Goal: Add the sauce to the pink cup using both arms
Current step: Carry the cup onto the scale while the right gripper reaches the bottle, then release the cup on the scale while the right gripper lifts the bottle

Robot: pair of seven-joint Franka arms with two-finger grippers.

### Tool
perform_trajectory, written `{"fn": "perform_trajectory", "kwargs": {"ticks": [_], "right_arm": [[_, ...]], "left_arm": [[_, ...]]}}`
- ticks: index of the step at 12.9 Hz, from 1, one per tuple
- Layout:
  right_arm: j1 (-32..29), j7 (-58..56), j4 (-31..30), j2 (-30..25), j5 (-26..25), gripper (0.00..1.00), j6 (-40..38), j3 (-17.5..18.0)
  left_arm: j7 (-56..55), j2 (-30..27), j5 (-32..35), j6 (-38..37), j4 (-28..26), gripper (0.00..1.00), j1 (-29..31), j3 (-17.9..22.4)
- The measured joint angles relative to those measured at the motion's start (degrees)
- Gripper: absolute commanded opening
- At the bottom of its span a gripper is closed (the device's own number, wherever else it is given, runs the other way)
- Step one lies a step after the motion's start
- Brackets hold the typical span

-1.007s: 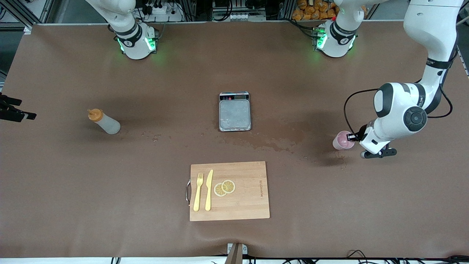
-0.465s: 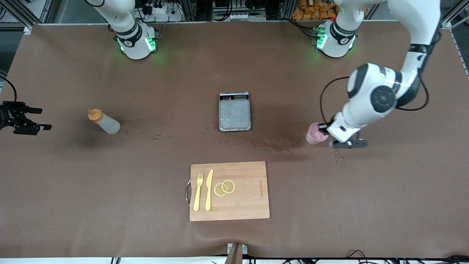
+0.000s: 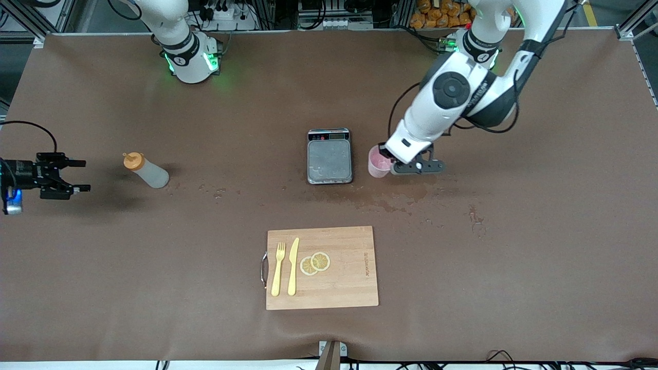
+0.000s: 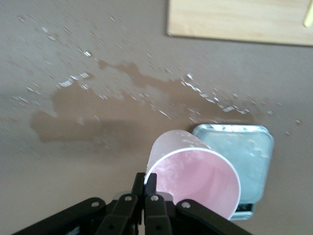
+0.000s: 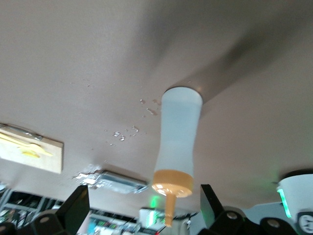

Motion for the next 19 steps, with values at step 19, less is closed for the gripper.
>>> {"fn": "perform_trajectory", "kwargs": {"ticks": [19], "right_arm": [[0.7, 0.9, -1.0, 15.4, 1.9, 1.00, -5.9, 0.9]], "left_arm": [[-31.4, 19.3, 18.0, 3.5, 11.8, 0.00, -17.8, 2.8]]}}
